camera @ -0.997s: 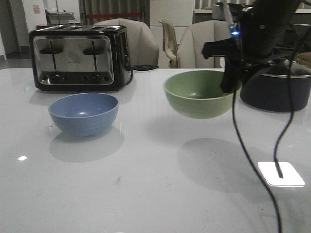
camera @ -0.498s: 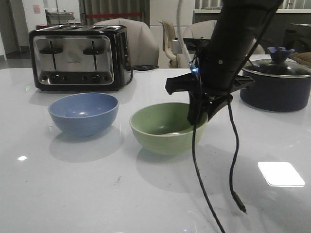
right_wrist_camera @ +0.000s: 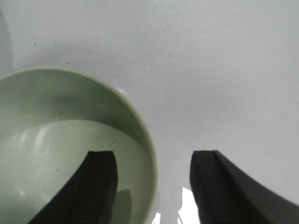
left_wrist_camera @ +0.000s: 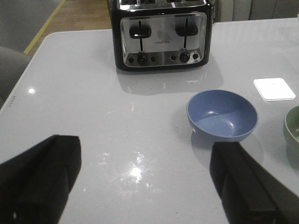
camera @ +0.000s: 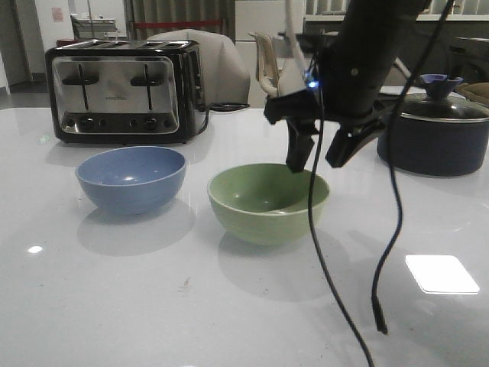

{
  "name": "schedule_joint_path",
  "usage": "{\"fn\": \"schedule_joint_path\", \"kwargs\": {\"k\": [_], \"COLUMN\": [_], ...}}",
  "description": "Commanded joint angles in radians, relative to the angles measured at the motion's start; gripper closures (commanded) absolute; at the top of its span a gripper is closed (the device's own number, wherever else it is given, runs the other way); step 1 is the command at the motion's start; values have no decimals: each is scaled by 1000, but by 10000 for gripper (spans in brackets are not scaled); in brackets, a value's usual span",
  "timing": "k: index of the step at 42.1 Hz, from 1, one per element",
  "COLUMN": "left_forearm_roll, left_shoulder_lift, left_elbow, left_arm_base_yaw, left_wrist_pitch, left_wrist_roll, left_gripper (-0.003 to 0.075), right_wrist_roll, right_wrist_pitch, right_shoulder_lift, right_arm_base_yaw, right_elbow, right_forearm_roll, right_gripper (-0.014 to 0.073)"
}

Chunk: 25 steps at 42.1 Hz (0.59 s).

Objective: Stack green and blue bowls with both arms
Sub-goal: 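Open the right gripper, release the green bowl, and lift away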

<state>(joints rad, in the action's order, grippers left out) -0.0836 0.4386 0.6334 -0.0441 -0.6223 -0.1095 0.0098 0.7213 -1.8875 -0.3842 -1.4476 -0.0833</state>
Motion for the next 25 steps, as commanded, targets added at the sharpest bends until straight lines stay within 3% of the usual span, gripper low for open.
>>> {"fn": "schedule_joint_path", "kwargs": {"k": [1,8,25], "left_forearm_roll": [-13,-13,-14], "left_shoulder_lift": [13,13,14], "left_elbow": [30,30,30], "left_arm_base_yaw": [-1,-1,-8], "left_wrist_pitch": [82,82,80], "left_wrist_roll": [3,3,3], "left_gripper": [104,104,104], "right_wrist_roll": [-10,-10,-10], "right_wrist_pitch": [-5,-10,-40], "right_shoulder_lift": [148,348,847], "right_arm_base_yaw": [-2,-24,-25], "right_elbow": [-10,106,539], "right_forearm_roll": [31,110,125], "right_gripper": [121,121,121]}}
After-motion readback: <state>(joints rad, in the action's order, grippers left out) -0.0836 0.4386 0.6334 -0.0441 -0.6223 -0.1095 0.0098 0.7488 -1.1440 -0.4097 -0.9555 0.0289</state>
